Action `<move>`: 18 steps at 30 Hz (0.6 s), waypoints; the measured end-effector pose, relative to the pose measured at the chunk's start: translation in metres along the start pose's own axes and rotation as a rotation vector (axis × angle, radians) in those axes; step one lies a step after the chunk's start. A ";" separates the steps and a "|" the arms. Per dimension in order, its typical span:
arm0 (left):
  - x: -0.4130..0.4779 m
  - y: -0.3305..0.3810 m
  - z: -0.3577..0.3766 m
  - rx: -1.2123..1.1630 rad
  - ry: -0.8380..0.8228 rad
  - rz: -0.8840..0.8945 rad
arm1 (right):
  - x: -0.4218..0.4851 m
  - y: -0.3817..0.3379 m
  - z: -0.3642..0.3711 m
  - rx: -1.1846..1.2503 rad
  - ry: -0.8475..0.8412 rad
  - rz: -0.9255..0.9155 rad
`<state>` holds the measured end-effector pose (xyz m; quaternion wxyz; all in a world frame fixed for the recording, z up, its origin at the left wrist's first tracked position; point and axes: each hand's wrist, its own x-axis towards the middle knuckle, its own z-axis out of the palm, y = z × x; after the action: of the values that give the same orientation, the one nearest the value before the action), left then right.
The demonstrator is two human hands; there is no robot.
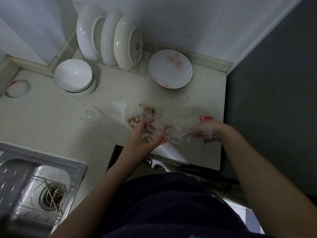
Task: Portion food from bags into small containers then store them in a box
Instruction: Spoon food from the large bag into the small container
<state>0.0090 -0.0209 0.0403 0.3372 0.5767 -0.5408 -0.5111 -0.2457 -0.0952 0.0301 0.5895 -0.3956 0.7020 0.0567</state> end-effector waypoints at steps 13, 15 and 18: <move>0.003 0.005 0.009 0.029 -0.043 -0.027 | -0.038 0.017 -0.024 0.345 0.227 -0.165; 0.003 0.006 0.011 0.027 -0.049 -0.020 | -0.048 0.014 -0.026 0.393 0.281 -0.199; 0.002 0.005 0.012 0.004 -0.059 -0.030 | -0.060 0.009 -0.030 0.400 0.382 -0.240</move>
<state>-0.0042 -0.0218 0.0420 0.3122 0.5701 -0.5430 -0.5316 -0.2754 -0.0762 0.0882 0.5153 -0.3554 0.7456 -0.2284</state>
